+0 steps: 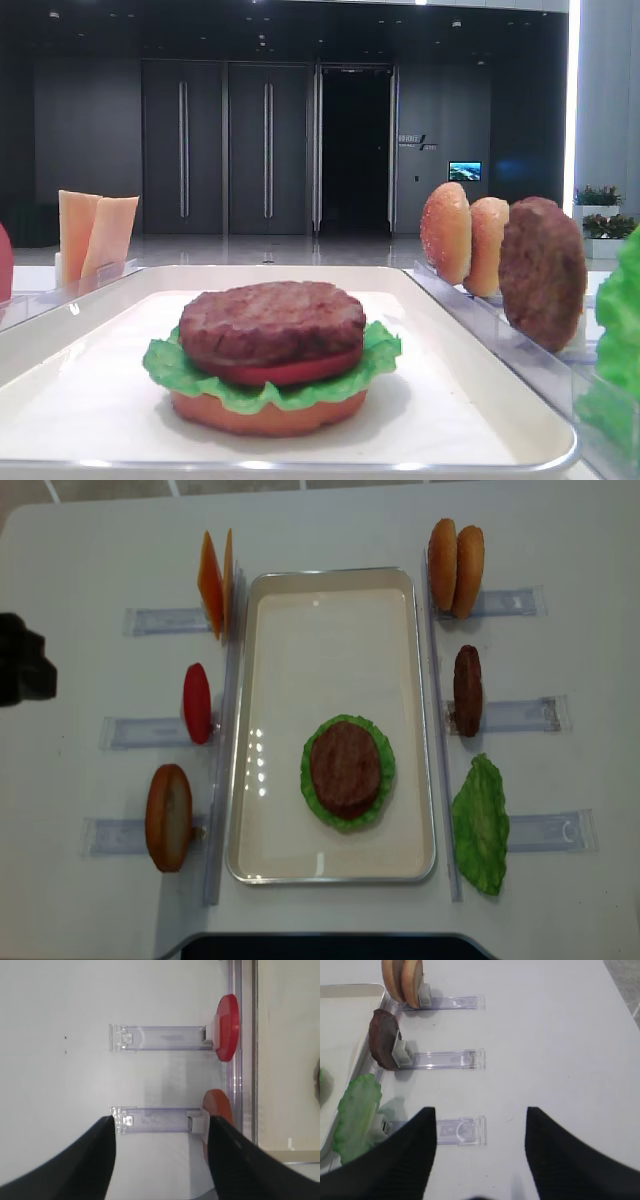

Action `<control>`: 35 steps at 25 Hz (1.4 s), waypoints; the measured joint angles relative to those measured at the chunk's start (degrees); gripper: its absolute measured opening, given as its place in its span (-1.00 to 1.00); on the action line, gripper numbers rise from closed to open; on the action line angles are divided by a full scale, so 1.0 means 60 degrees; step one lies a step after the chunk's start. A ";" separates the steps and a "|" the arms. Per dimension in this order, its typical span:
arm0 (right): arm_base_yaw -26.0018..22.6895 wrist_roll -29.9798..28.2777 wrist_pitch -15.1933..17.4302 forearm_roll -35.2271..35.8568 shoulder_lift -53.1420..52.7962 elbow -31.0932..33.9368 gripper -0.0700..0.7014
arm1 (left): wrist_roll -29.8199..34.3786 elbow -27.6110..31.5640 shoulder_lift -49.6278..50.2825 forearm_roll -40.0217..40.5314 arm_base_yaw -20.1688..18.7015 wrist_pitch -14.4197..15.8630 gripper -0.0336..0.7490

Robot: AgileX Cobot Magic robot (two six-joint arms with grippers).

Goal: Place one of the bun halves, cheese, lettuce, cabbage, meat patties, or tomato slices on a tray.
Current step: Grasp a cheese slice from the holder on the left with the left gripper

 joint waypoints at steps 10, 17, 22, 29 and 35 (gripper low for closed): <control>0.0000 0.0000 0.0000 0.0000 0.0000 0.0000 0.24 | -0.0026 -0.2720 0.2890 0.0000 0.0000 0.0135 0.22; 0.0000 0.0000 0.0000 0.0000 0.0000 0.0000 0.24 | -0.0213 -0.4331 0.4619 0.0027 0.0000 0.0135 0.22; 0.0000 0.0000 0.0000 0.0000 0.0000 0.0000 0.24 | -0.0234 -0.5335 0.5668 0.0469 0.0000 0.0135 0.22; 0.0000 0.0000 0.0000 0.0000 0.0000 0.0000 0.24 | -0.0347 -0.6639 0.6979 0.0611 0.0000 0.0135 0.22; 0.0000 0.0000 0.0000 0.0000 0.0000 0.0000 0.24 | -0.0432 -0.7168 0.7855 0.0596 0.0000 0.0135 0.22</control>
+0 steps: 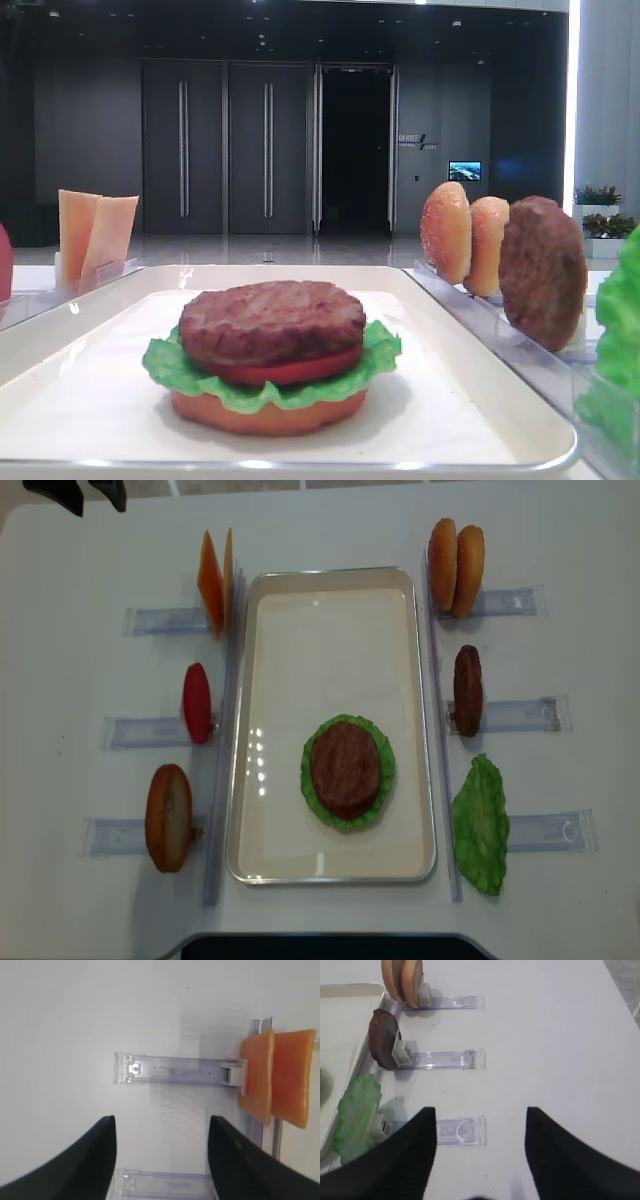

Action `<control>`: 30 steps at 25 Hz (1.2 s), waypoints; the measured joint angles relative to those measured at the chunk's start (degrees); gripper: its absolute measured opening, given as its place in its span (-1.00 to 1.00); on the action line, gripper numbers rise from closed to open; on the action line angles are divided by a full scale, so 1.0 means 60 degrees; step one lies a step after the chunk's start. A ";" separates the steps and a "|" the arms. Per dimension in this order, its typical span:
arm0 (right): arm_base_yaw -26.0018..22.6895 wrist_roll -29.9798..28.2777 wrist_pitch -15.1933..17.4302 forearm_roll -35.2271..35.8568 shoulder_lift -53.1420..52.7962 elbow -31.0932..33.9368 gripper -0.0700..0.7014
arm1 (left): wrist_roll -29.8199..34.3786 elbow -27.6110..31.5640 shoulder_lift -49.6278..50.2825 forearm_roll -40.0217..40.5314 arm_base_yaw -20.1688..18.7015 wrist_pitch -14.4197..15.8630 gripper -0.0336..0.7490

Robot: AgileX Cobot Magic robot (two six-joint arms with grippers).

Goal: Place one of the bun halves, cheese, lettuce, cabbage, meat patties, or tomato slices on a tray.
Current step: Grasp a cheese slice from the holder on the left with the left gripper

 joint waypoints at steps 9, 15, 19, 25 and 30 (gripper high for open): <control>0.0000 0.0000 0.0000 0.0000 0.0000 0.0000 0.24 | -0.0038 -0.0313 0.0649 0.0018 0.0000 -0.0008 0.22; 0.0000 0.0000 0.0000 0.0000 0.0000 0.0000 0.24 | -0.0292 -0.0313 0.0776 0.0018 0.0000 -0.0008 0.22; 0.0000 0.0000 0.0000 0.0000 0.0000 0.0000 0.24 | -0.0471 -0.0313 0.0784 0.0005 0.0000 -0.0008 0.22; 0.0000 0.0000 0.0000 0.0000 0.0000 0.0000 0.24 | -0.0562 -0.0313 0.0784 -0.0447 -0.0092 -0.0008 0.22; 0.0000 0.0000 0.0000 0.0000 0.0000 0.0000 0.24 | -0.0648 -0.0331 0.0948 -0.0446 -0.0777 -0.0008 0.25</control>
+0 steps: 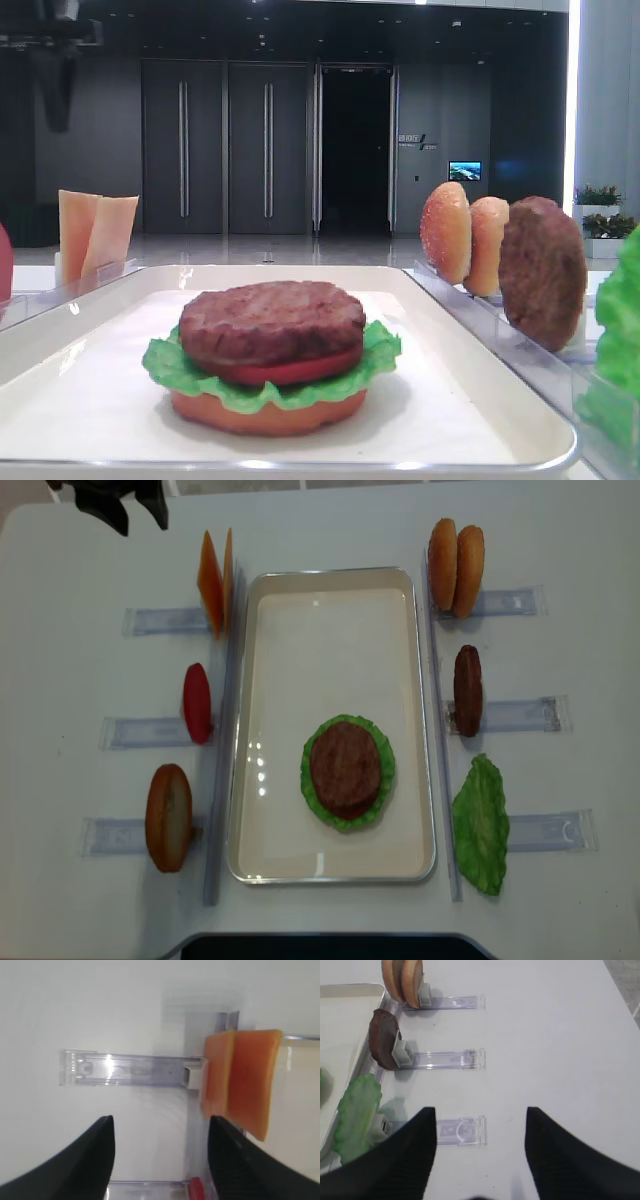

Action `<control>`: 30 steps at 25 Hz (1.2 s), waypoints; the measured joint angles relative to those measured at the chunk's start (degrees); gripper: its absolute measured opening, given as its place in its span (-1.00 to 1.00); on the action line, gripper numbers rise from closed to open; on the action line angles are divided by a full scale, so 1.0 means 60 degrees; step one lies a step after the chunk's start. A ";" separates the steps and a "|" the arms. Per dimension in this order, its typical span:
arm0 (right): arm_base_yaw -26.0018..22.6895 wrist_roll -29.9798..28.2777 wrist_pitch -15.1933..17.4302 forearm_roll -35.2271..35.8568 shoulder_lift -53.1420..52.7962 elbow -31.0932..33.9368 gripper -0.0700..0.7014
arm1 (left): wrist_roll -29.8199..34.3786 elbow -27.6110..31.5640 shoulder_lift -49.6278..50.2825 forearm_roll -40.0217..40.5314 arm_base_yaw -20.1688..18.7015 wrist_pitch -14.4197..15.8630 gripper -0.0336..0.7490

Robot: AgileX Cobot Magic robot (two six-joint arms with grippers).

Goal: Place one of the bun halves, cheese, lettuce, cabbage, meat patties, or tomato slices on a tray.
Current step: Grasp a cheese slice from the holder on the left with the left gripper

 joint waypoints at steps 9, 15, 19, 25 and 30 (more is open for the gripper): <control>0.0000 0.0000 0.0000 0.0000 0.0000 0.0000 0.24 | -0.0419 -0.1219 0.1191 0.0028 -0.1037 0.0000 0.28; 0.0000 0.0000 0.0000 0.0000 0.0000 0.0000 0.24 | -0.0663 -0.2190 0.1750 -0.0025 -0.1373 0.0000 0.29; 0.0000 0.0000 0.0000 0.0000 0.0000 0.0000 0.24 | -0.0671 -0.2231 0.1879 -0.0044 -0.1436 0.0000 0.29; 0.0000 0.0000 0.0000 0.0000 0.0000 0.0000 0.24 | -0.0674 -0.2231 0.1890 -0.0037 -0.1436 0.0000 0.29; 0.0000 0.0000 0.0000 0.0000 0.0000 0.0000 0.24 | -0.0674 -0.2223 0.1908 0.0001 -0.1436 0.0000 0.29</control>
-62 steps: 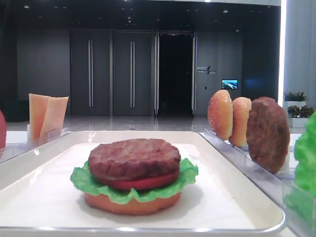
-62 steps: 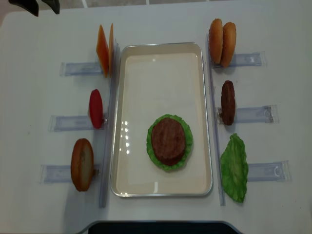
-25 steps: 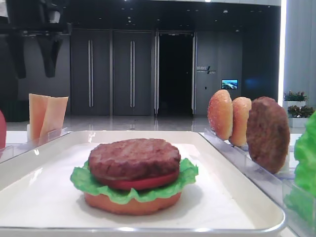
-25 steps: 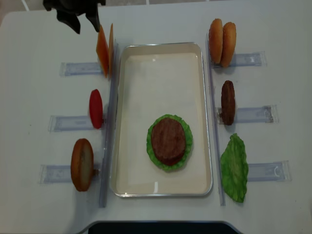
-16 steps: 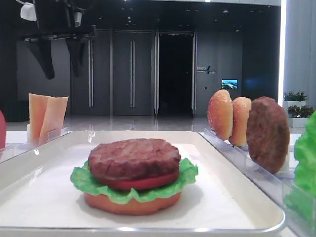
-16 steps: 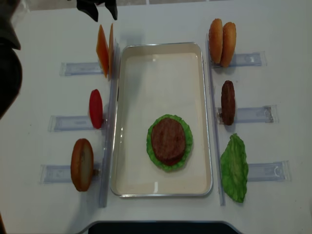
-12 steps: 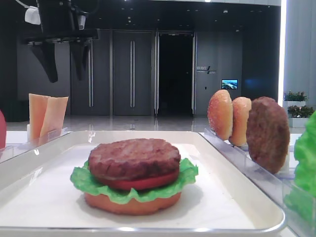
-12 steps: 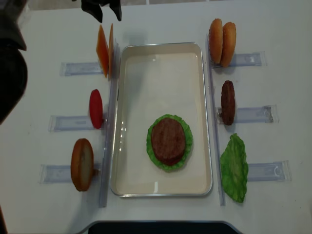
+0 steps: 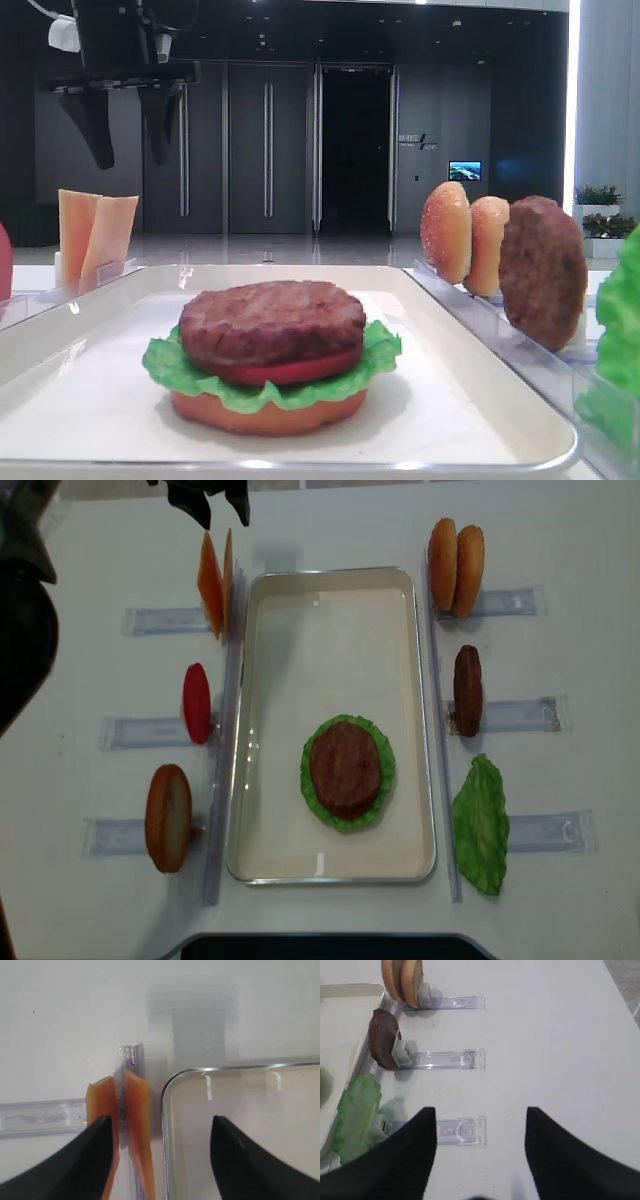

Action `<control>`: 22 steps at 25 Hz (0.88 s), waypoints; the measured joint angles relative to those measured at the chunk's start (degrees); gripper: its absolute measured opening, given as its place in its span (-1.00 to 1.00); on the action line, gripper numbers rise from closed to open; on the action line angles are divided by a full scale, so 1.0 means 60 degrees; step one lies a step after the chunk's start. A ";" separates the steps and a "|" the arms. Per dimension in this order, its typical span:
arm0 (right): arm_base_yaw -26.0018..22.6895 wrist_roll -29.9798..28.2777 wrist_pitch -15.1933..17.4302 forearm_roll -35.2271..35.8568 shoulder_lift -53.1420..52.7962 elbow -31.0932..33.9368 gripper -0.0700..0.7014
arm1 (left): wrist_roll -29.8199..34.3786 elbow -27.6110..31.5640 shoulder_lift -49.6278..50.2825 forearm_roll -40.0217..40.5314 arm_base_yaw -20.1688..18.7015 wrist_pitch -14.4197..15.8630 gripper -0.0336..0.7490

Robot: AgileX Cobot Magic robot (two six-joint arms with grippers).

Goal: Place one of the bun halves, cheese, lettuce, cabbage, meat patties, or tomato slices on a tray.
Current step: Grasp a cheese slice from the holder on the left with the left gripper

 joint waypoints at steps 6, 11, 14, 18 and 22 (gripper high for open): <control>0.0000 0.0000 0.0000 0.0000 0.0000 0.0000 0.24 | 0.0000 0.0000 0.0197 0.0023 0.0000 0.0000 0.29; 0.0000 0.0000 0.0000 0.0000 0.0000 0.0000 0.24 | 0.0000 0.0000 0.0395 0.0023 0.0000 0.0000 0.29; 0.0000 0.0000 0.0000 0.0000 0.0000 0.0000 0.24 | 0.0000 0.0025 0.0475 0.0014 0.0000 0.0000 0.29; 0.0000 0.0000 0.0000 0.0000 0.0000 0.0000 0.24 | 0.0000 0.0362 0.0475 0.0014 0.0000 0.0000 0.29; 0.0000 0.0000 0.0000 0.0000 0.0000 0.0000 0.24 | 0.0000 0.0606 0.0485 0.0014 0.0000 0.0000 0.29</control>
